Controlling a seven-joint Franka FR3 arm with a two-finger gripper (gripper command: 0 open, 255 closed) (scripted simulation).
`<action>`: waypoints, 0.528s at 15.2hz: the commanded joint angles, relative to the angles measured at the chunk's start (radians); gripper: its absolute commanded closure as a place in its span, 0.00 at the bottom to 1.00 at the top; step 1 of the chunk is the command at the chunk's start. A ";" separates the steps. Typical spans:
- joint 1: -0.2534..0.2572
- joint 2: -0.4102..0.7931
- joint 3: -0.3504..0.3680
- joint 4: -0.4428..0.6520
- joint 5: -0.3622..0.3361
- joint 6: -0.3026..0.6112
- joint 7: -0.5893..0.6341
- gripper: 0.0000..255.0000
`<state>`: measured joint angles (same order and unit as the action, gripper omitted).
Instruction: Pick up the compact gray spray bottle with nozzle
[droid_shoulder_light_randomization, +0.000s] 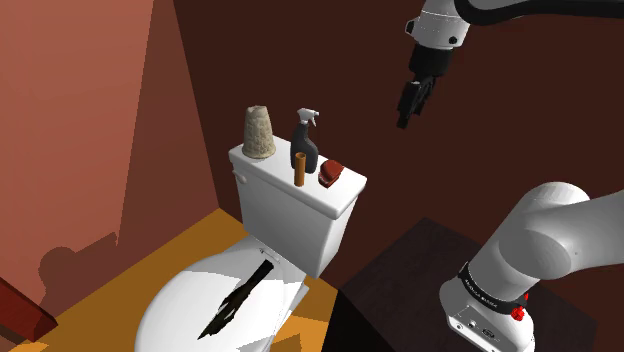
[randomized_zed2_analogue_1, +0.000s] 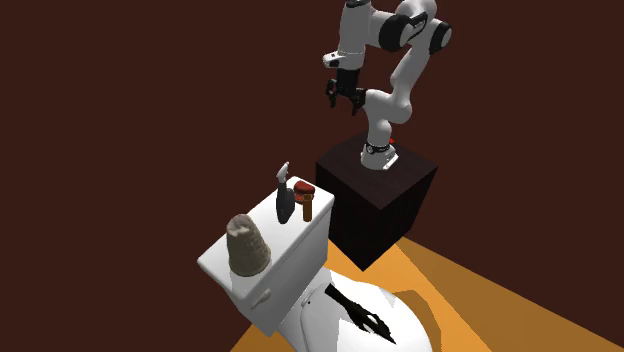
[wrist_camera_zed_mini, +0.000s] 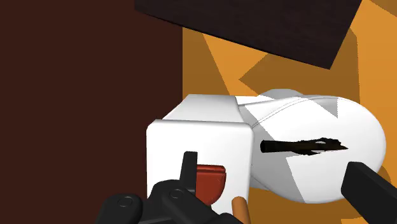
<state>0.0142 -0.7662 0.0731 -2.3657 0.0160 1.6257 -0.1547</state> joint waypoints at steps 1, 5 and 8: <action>0.000 0.000 0.000 0.000 0.000 0.000 0.000 0.00; 0.009 0.053 -0.026 -0.077 0.011 0.202 -0.049 0.00; 0.018 0.113 -0.045 -0.116 0.024 0.354 -0.090 0.00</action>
<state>0.0288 -0.6800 0.0340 -2.4690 0.0347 1.9173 -0.2304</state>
